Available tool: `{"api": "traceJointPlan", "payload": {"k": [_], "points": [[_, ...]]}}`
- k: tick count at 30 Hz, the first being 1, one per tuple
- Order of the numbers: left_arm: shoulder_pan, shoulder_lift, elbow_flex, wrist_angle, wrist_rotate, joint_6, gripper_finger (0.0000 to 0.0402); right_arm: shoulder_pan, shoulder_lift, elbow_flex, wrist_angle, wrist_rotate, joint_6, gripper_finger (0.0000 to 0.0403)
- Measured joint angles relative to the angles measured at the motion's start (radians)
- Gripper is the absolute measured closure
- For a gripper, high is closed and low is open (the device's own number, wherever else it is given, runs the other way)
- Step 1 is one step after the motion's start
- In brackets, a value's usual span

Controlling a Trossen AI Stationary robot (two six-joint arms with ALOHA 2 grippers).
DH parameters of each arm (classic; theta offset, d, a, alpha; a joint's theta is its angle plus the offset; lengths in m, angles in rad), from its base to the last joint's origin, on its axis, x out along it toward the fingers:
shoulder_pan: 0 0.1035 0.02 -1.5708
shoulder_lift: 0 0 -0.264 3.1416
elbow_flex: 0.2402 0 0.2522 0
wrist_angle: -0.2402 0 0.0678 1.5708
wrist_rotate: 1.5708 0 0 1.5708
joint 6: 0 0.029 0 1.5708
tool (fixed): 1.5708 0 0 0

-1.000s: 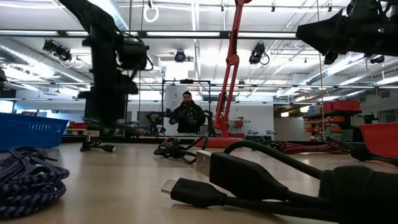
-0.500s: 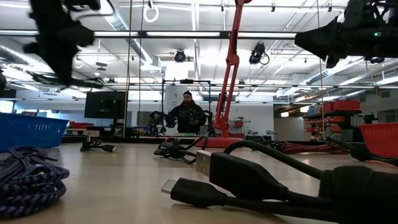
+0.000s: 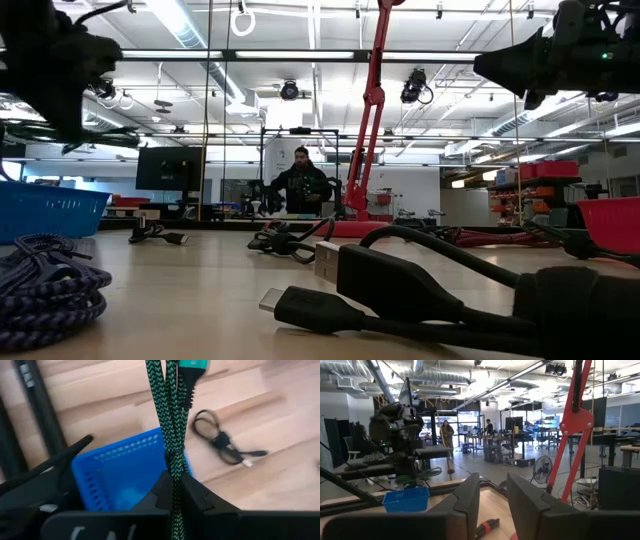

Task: Pick & Place USB Port
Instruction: Put the green and black charger cable into the blue bin

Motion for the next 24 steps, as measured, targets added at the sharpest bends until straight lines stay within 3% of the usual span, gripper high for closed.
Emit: {"api": "traceJointPlan", "payload": {"k": [13,24], "points": [[-0.208,0.166,-0.002,-0.018,0.073,-0.289,0.0389,0.0,0.0,0.0,0.0,0.0,-0.016,0.0301],[-0.251,0.316,-0.002,-0.024,0.072,-0.38,0.0389,0.0,0.001,0.0,0.0,-0.001,-0.011,0.0301]]}}
